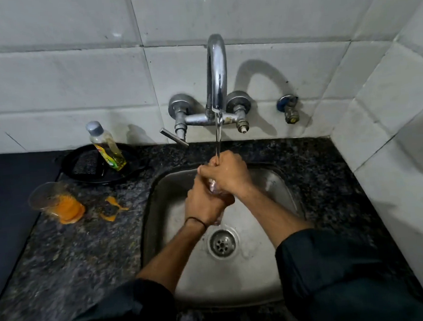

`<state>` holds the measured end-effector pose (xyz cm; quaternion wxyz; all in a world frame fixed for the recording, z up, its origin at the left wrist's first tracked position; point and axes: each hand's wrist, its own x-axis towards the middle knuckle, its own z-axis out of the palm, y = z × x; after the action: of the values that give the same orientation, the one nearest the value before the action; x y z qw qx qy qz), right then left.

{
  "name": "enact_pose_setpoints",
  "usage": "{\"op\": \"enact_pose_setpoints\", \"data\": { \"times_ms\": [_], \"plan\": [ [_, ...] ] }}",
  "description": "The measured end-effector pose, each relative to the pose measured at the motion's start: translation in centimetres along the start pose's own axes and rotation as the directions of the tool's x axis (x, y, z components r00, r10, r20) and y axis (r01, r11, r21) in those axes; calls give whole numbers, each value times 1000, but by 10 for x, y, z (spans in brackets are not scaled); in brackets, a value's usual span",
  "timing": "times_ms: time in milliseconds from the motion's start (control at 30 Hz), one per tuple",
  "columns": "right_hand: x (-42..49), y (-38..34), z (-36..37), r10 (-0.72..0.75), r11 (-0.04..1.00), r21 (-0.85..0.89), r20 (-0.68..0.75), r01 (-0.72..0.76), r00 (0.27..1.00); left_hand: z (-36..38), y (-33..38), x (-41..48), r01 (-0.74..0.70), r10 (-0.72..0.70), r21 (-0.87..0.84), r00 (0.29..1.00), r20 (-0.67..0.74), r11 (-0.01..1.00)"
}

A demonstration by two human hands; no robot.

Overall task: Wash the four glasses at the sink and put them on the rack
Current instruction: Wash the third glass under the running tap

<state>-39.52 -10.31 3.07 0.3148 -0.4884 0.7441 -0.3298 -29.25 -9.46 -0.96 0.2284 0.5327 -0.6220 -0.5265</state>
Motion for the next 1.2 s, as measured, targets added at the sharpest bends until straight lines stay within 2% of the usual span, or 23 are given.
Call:
{"op": "enact_pose_setpoints", "data": {
  "times_ms": [33, 100, 133, 200, 267, 333, 400, 433, 467, 500, 567, 633, 667, 700, 767, 800, 833, 900, 967, 1033, 1100, 1133, 1200],
  "plan": [
    [1, -4, 6, -16, 990, -144, -66, 6, 998, 6, 1, 0, -7, 23, 141, 994, -111, 990],
    [4, -6, 9, -69, 967, -249, -65, 51, 996, 9, 0, 2, -24, 22, -41, 998, -52, 999],
    [5, -2, 6, -77, 980, -181, 4, 76, 997, 5, -3, 4, 46, -24, -261, 996, 86, 964],
    [3, 7, -5, -85, 975, 218, 199, 40, 976, -13, -6, 0, 310, -13, -627, 902, 431, 714],
    [-4, 15, -9, -60, 869, 490, 241, -68, 969, -27, -10, -2, 461, 88, -683, 790, 607, 566],
    [-3, 15, -5, 29, 913, 397, 177, -98, 984, -22, -8, -2, 324, 8, -552, 857, 515, 768],
    [-2, 7, 2, 66, 996, 60, 52, -69, 996, -8, -1, -1, 45, -35, -60, 988, 150, 997],
    [-2, 3, 5, 45, 997, -63, -17, -46, 999, -3, 2, -3, 1, -1, 86, 1000, 4, 996],
    [-3, 2, 6, 2, 994, -111, -50, -7, 999, 0, 1, -5, -27, 28, 36, 999, -23, 999],
    [-4, 1, 5, -45, 995, -90, -28, 42, 999, -1, 0, -5, -15, 25, -157, 998, 61, 987],
    [-7, 7, -2, -81, 983, 175, 97, 63, 992, -13, -2, -11, 194, 26, -554, 931, 365, 809],
    [-13, 10, -9, -89, 894, 448, 149, 13, 985, -26, -9, -15, 393, 84, -663, 819, 567, 637],
    [-14, 11, -9, -78, 883, 469, 120, 12, 990, -27, -11, -13, 384, 92, -666, 822, 562, 639],
    [-14, 10, -8, -54, 910, 415, 85, 14, 995, -23, -11, -11, 281, 61, -612, 877, 476, 739],
    [-11, 4, 0, -15, 988, 155, 26, 11, 1000, -10, -9, -6, -21, 42, -166, 992, 122, 986],
    [-10, 0, 5, -14, 1000, 14, 4, 14, 1000, -3, -9, -6, -60, 63, 57, 997, -52, 997],
    [-10, -2, 8, -28, 996, -91, -24, 26, 999, 1, -9, -6, -79, 93, 99, 986, -139, 992],
    [-9, -3, 6, -111, 985, -133, -27, 107, 993, -1, -15, -3, -89, 92, -182, 996, 8, 979],
    [-11, 3, -4, -162, 986, 67, 113, 156, 980, -17, -18, -2, 86, 74, -482, 951, 302, 872],
    [-17, 9, -13, -144, 949, 307, 218, 73, 965, -29, -19, -3, 208, 89, -536, 876, 475, 818],
    [-19, 9, -9, -39, 931, 364, 133, -12, 990, -22, -15, -1, 44, 67, -351, 952, 300, 935],
    [-16, 7, -5, 32, 938, 342, 68, -53, 997, -15, -12, 0, -63, 80, -129, 988, 132, 990],
    [-11, -1, 1, 124, 972, 205, -38, -114, 992, -2, -9, -3, -114, 133, 160, 984, -115, 981]
  ]
}}
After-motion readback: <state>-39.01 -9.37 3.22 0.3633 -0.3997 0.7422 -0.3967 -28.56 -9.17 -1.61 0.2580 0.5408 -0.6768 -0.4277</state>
